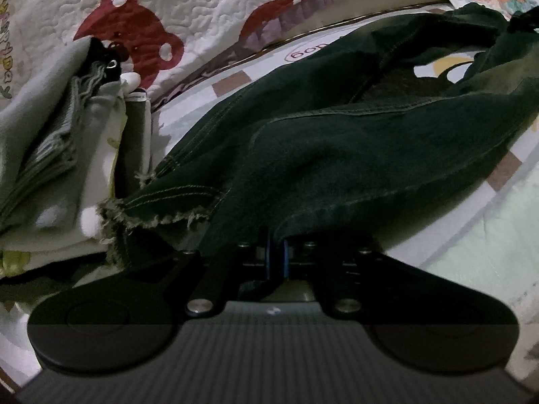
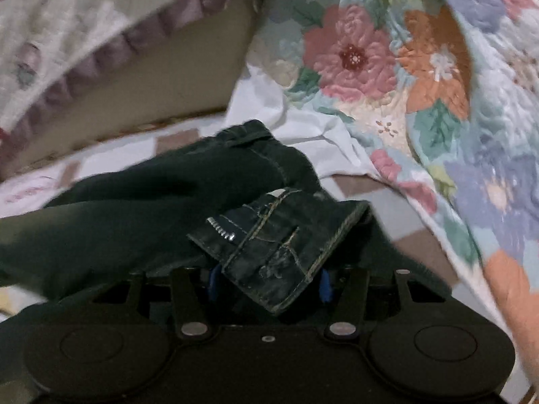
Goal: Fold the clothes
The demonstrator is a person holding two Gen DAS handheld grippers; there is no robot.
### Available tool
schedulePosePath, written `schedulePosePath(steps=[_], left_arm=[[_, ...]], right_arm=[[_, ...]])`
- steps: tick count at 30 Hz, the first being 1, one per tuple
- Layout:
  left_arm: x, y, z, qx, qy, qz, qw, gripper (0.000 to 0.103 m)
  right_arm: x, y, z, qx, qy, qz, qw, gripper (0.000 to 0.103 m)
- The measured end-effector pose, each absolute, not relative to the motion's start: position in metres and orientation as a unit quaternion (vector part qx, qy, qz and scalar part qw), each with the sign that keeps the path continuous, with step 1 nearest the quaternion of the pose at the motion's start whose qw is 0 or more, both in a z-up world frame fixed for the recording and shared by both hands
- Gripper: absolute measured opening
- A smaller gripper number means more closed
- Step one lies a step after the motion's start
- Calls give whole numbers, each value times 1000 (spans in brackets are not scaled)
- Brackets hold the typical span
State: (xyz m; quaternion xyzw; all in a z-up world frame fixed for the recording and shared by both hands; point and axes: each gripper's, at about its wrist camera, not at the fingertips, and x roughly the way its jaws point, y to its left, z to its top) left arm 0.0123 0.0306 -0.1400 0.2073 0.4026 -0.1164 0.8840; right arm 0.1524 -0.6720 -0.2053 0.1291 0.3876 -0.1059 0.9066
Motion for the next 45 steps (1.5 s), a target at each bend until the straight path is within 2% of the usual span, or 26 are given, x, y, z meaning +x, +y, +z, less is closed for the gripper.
schedulePosePath(steps=[10,13,19,29,32,34,35,36,37,38,39,45], left_arm=[[12,31,-140,209,407,-120,881,11],[13,32,-141,206,406,-118,882,13],[19,32,-144,211,402,-119,883,15],[24,26,-148,237,399,-122,877,16],[24,24,-151,246,406,-131,870,25],[24,22,-155,252,411,-139,865,40],[24,21,-158,256,410,-140,864,42],[26,20,-161,261,412,-140,862,42],[28,18,-164,266,414,-139,859,35],[29,17,-165,271,413,-138,858,23],[30,15,-164,278,410,-135,858,6],[30,15,-124,302,335,-119,884,3]], right_arm=[[202,-706,-210,184,389,-160,888,57],[181,-724,-202,184,371,-180,892,60],[112,-778,-214,261,358,-267,856,62],[61,-787,-246,422,303,-204,830,65],[64,-783,-248,415,300,-196,836,67],[76,-777,-245,380,306,-200,850,68],[83,-774,-244,362,309,-201,856,69],[89,-771,-242,343,312,-203,862,60],[95,-768,-241,325,315,-204,868,45],[101,-765,-240,307,318,-206,873,24],[103,-763,-234,298,313,-205,878,24],[108,-762,-147,244,268,-203,910,20]])
